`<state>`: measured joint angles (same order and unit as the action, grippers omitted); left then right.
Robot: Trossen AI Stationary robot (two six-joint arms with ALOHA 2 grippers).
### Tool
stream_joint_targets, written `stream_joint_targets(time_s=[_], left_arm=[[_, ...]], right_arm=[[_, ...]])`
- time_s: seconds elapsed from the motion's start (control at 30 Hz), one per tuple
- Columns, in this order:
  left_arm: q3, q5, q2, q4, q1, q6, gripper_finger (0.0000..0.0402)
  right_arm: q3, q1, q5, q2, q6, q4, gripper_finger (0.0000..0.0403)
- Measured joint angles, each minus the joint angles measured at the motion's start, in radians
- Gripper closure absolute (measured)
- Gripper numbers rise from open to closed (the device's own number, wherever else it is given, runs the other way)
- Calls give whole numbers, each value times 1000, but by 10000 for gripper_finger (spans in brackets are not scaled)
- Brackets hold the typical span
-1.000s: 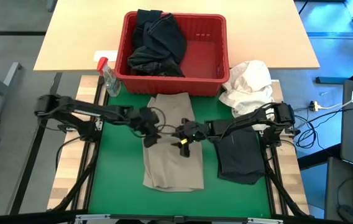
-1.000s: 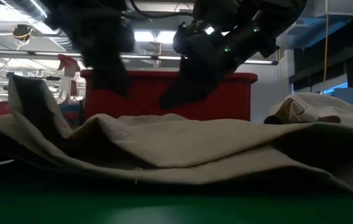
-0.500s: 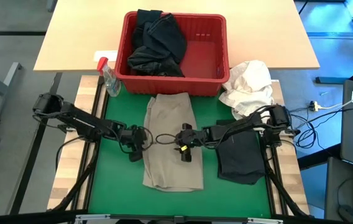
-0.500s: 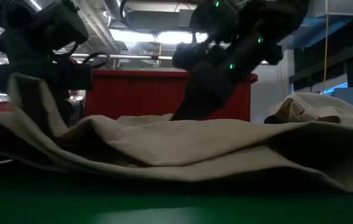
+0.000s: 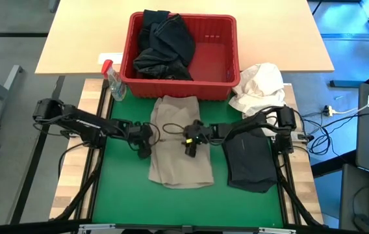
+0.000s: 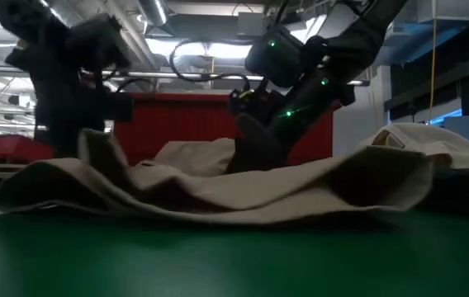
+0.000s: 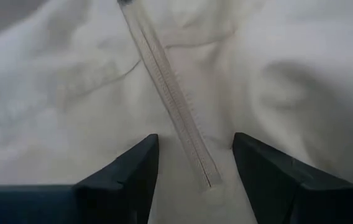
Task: Fold Laundry from Bin
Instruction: Fold the brown shorts
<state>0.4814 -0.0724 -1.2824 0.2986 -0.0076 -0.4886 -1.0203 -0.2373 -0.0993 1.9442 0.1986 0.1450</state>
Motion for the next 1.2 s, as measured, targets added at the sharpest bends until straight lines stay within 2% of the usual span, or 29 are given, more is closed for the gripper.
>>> stream_joint_targets(time_s=[0.07, 0.17, 0.33, 0.4, 0.53, 0.67, 0.8, 0.97, 1.2], left_arm=[[29, 76, 46, 1, -24, -32, 233], [54, 136, 108, -31, -87, -57, 233], [59, 137, 133, -145, -224, 23, 233], [59, 116, 109, -155, -272, 77, 233], [57, -49, 44, -122, -321, 103, 233], [57, -162, 7, -74, -315, 28, 233], [57, -147, 24, 19, -294, -91, 233], [57, -67, 164, 45, -251, -114, 233], [5, -175, 364, 112, -128, -195, 200]], right_arm=[[0, 5, 11, 0, 0, 42, 194], [0, 25, 25, -1, 0, 100, 194], [0, 44, 35, -6, -12, 146, 194], [0, 43, 40, -6, -13, 143, 194], [0, 41, 41, -6, -13, 142, 194], [0, 48, 77, -6, 3, 133, 194], [0, 50, 97, -6, 4, 105, 194], [0, 48, 100, -6, 5, 105, 194], [0, 48, 119, -6, 5, 106, 194]])
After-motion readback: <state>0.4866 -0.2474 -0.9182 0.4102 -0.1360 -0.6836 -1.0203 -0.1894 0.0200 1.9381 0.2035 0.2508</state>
